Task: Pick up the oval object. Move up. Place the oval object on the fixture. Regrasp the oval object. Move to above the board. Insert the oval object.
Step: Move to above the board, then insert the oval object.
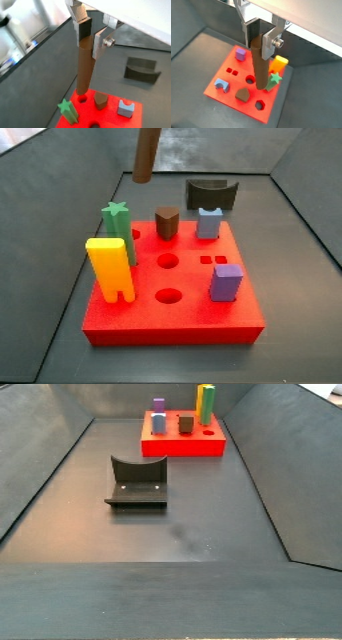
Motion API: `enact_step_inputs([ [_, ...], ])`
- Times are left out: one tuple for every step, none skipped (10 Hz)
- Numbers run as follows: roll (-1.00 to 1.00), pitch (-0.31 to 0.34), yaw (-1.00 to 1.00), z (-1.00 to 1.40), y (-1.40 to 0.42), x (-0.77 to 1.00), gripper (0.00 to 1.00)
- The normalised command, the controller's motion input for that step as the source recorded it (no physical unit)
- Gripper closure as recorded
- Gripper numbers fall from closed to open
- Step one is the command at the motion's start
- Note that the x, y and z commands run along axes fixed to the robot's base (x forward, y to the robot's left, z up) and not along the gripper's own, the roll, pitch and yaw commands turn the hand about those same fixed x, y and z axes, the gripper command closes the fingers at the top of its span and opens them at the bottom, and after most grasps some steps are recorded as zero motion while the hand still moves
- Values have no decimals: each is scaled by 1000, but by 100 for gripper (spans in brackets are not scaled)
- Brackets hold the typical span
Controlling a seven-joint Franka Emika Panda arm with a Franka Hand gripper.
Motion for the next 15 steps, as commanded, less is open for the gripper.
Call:
enact_step_inputs([
  [-148,-415,1000,-2,23,-80,100],
  [-134,-438,1000,-2,22,-70,100],
  [-90,-392,779,-5,19,-69,100],
  [-48,-281,467,-2,19,-62,100],
  [-33,-204,288,-3,17,-53,100],
  [-32,-160,204,-3,14,-46,100],
  [-6,0,0,0,-6,0,100],
  [3,0,6,0,-166,0,100],
  [41,-67,-54,0,-560,97,100],
  [0,-116,-420,0,-623,237,100],
  [0,-114,-506,0,-551,237,100],
  [0,-107,-629,0,-466,126,100],
  [0,-23,-849,0,-329,63,100],
  [0,-9,-903,0,-280,49,100],
  [27,-26,-871,-114,-291,80,100],
])
